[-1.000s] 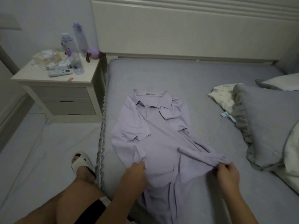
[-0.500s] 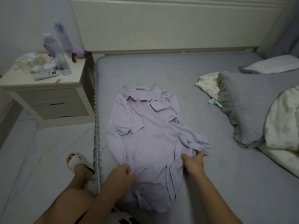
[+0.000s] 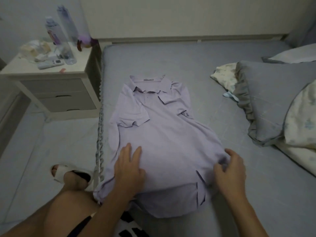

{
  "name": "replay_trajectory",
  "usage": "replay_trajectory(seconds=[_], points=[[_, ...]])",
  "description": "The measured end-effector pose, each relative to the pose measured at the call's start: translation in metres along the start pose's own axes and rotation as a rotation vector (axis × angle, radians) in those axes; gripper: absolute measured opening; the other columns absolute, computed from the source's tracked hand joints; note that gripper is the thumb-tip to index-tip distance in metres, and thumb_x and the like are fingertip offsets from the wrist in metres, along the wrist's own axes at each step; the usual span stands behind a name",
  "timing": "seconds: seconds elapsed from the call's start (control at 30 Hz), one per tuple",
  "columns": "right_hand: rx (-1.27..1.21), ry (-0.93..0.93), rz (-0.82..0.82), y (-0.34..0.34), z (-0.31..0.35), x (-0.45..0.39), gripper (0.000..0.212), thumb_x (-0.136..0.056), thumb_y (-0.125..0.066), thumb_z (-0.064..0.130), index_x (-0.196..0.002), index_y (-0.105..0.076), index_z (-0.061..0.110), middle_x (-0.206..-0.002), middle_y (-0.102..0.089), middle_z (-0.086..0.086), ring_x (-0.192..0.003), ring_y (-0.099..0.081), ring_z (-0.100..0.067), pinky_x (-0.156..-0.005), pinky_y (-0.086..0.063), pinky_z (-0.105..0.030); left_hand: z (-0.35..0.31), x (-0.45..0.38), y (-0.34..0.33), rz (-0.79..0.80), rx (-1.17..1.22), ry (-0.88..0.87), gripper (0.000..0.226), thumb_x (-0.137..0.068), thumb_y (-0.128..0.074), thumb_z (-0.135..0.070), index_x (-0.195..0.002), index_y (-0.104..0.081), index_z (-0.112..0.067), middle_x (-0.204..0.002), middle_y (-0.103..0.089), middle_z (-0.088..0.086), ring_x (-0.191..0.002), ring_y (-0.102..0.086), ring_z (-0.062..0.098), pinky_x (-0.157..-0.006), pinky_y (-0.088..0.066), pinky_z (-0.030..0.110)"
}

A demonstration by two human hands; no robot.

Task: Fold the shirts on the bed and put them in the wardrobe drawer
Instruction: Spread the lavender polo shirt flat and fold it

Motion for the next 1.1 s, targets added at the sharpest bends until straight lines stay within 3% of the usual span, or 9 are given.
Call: replay_trajectory(seconds=[0.1, 0.2, 0.3, 0.43, 0.53, 0.7, 0.87, 1.0, 1.1], points=[[0.107, 0.266, 0.375, -0.043, 0.052, 0.008, 0.053, -0.086, -0.069, 0.024, -0.135, -0.053, 0.013, -0.141, -0.05, -0.01, -0.131, -0.046, -0.029, -0.11, -0.033, -0.037, -0.014, -0.016, -0.028, 0.232, -0.042, -0.048, 0.063, -0.088, -0.049, -0.036, -0.149, -0.04, -0.02, -0.16, -0.02, 0.019, -0.145, -0.021, 0.042, -0.112, -0.029, 0.052], [0.538, 0.159, 0.563, -0.07, 0.02, 0.014, 0.075, -0.088, -0.055, 0.056, -0.149, -0.029, 0.022, -0.159, -0.022, -0.008, -0.144, -0.027, -0.026, -0.116, -0.024, -0.037, 0.027, -0.015, -0.05, 0.306, -0.146, 0.089, 0.075, -0.09, -0.028, -0.068, -0.155, -0.018, -0.032, -0.165, -0.005, 0.008, -0.148, -0.009, 0.041, -0.118, -0.022, 0.052], [0.662, 0.06, 0.466, -0.065, 0.004, 0.003, 0.07, -0.082, -0.048, 0.063, -0.141, -0.036, 0.027, -0.152, -0.033, -0.007, -0.136, -0.036, -0.028, -0.109, -0.032, -0.038, 0.053, -0.018, -0.044, 0.273, -0.192, 0.139, 0.101, -0.072, -0.014, -0.082, -0.153, -0.03, -0.023, -0.159, -0.024, 0.02, -0.139, -0.031, 0.048, -0.108, -0.036, 0.054], [0.483, 0.32, 0.364, -0.106, 0.073, -0.033, 0.058, -0.083, -0.055, 0.052, -0.135, -0.044, 0.029, -0.15, -0.036, -0.003, -0.137, -0.035, -0.027, -0.107, -0.028, -0.041, 0.044, -0.067, -0.024, 0.174, -0.221, 0.045, 0.067, -0.07, -0.068, -0.045, -0.13, -0.061, -0.014, -0.132, -0.057, 0.022, -0.114, -0.057, 0.043, -0.089, -0.049, 0.054], [0.363, 0.548, 0.386, -0.157, 0.134, -0.07, 0.059, -0.09, -0.057, 0.035, -0.145, -0.043, 0.021, -0.159, -0.029, -0.005, -0.144, -0.029, -0.027, -0.115, -0.021, -0.041, 0.026, -0.121, -0.023, 0.17, -0.134, -0.167, 0.068, -0.078, -0.068, -0.032, -0.142, -0.049, -0.019, -0.153, -0.036, 0.021, -0.139, -0.037, 0.04, -0.108, -0.037, 0.051], [0.523, 0.634, 0.506, -0.242, 0.158, -0.133, 0.061, -0.098, -0.038, 0.05, -0.153, -0.029, 0.025, -0.163, -0.021, -0.003, -0.149, -0.019, -0.023, -0.119, -0.013, -0.04, 0.054, -0.2, -0.056, 0.232, -0.247, -0.208, 0.077, -0.087, -0.032, -0.073, -0.153, -0.002, -0.046, -0.164, 0.011, -0.002, -0.149, 0.013, 0.034, -0.119, -0.004, 0.051], [0.623, 0.381, 0.211, -0.217, 0.136, -0.238, 0.058, -0.097, -0.034, 0.05, -0.144, -0.041, 0.018, -0.148, -0.043, -0.018, -0.135, -0.037, -0.038, -0.114, -0.026, -0.05, 0.11, -0.276, -0.037, 0.065, -0.221, 0.053, 0.09, -0.083, -0.025, -0.078, -0.156, -0.003, -0.032, -0.165, 0.001, 0.009, -0.149, 0.004, 0.039, -0.118, -0.007, 0.054], [0.615, -0.069, 0.133, -0.173, 0.099, -0.299, 0.07, -0.095, -0.04, 0.047, -0.151, -0.024, 0.008, -0.159, -0.016, -0.023, -0.146, -0.014, -0.041, -0.118, -0.01, -0.056, 0.153, -0.309, -0.004, -0.121, 0.017, 0.462, 0.09, -0.089, -0.054, -0.05, -0.155, -0.003, -0.017, -0.162, -0.001, 0.019, -0.148, -0.004, 0.043, -0.113, -0.014, 0.061], [0.615, 0.127, 0.126, -0.189, 0.128, -0.292, 0.078, -0.092, -0.048, 0.043, -0.155, -0.012, 0.013, -0.164, 0.004, -0.018, -0.15, 0.005, -0.039, -0.119, 0.002, -0.055, 0.115, -0.324, 0.007, -0.271, -0.129, 0.138, 0.078, -0.082, -0.05, -0.034, -0.154, -0.021, -0.02, -0.162, -0.012, 0.017, -0.148, -0.011, 0.04, -0.112, -0.014, 0.062]])
Point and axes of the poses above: each hand's wrist, its own x-axis away from the middle knuckle, its own y-axis out of the back of the hand, z = x × y, the point moved 7 cm from there along -x, towards the middle knuckle
